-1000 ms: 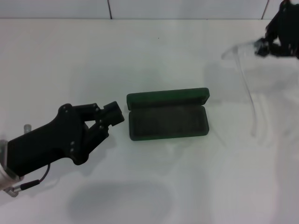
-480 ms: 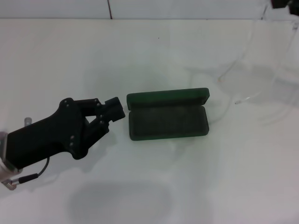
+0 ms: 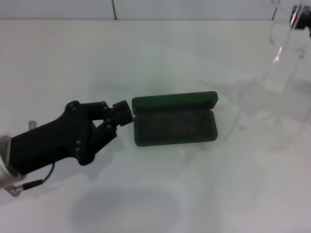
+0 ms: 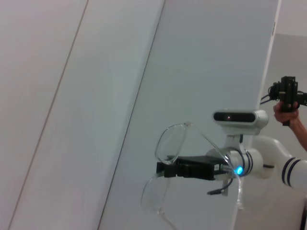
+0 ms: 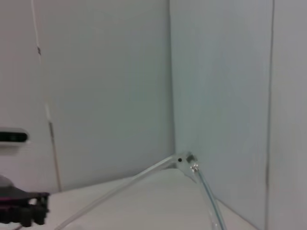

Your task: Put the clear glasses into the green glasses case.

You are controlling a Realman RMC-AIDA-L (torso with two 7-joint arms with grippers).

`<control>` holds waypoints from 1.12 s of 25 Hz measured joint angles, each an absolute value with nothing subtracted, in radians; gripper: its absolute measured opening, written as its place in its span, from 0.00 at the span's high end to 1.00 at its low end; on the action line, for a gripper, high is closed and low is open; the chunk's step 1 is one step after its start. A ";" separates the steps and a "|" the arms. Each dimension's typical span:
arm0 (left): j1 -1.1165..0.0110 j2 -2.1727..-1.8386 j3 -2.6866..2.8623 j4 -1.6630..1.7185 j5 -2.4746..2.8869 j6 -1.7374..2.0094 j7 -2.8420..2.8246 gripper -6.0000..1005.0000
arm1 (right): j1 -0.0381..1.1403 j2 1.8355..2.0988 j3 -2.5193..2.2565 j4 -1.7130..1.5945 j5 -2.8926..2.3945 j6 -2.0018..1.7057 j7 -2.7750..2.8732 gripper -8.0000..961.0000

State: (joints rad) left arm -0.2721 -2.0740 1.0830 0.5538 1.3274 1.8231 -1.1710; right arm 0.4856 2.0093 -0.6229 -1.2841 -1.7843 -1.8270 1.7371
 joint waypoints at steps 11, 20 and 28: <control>-0.289 -2.075 1.085 0.563 1.327 1.895 -1.160 0.88 | 0.530 2.013 -0.635 -0.899 -1.750 -1.735 1.501 0.89; -0.365 -2.081 1.090 0.571 1.373 1.921 -1.166 0.88 | 0.608 2.024 -0.703 -0.587 -1.723 -1.712 1.351 0.89; -0.434 -2.083 1.122 0.620 1.374 1.922 -1.219 0.91 | 0.617 2.028 -0.890 -0.549 -1.640 -1.698 1.342 0.89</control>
State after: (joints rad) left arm -0.4336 -2.0832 1.1216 0.6203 1.3740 1.9223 -1.2193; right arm 0.6165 2.0279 -0.8901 -0.5486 -1.6395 -1.6983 1.3420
